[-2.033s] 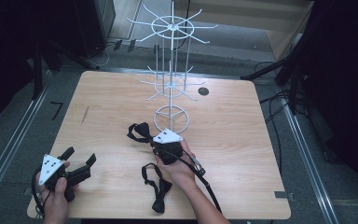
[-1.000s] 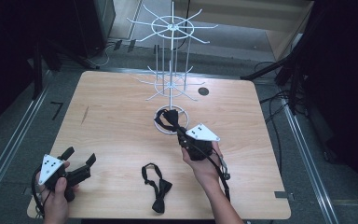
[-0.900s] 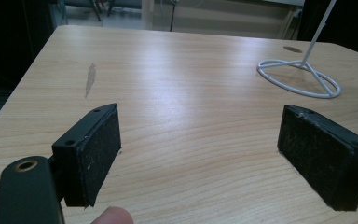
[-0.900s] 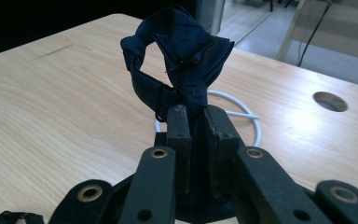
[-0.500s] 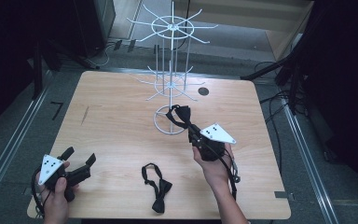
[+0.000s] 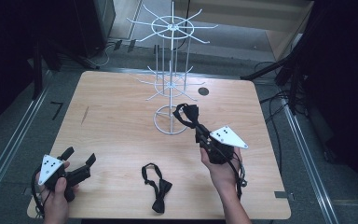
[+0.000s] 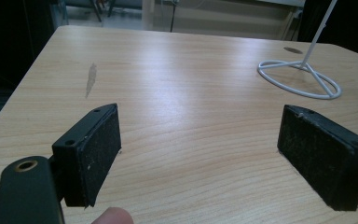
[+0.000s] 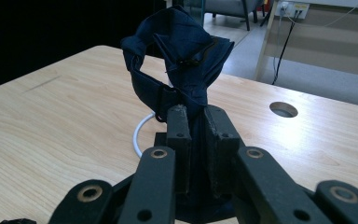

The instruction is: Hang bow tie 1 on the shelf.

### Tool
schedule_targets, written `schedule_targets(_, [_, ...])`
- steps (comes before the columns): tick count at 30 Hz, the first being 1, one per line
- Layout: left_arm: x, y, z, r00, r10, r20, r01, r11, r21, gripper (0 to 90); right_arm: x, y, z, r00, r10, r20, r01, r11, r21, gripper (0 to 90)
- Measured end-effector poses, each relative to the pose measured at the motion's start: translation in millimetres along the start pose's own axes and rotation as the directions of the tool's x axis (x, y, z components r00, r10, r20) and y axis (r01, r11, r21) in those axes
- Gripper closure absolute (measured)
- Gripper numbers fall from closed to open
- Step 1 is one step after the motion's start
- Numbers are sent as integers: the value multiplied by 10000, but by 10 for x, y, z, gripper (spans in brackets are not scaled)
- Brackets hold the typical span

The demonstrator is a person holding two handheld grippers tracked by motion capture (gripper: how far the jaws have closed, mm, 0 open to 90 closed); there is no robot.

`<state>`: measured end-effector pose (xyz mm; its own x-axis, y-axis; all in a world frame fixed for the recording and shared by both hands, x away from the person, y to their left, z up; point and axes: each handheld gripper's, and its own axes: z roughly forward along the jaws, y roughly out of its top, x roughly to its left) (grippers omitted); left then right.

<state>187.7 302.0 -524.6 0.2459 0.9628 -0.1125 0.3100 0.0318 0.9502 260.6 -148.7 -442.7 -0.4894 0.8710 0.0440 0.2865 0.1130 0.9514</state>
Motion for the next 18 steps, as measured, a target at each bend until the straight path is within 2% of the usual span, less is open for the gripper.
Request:
schedule_targets(9, [0,0,0,10000,-5,5,5,10000,-20,143,-83,-2,-92,9997,221,145,-219,9997,-131,830])
schedule_targets(18, [-5,-1,0,10000,14,-31,-14,10000,-20,143,-122,-9,-190,9997,187,150,-184,9996,-194,830])
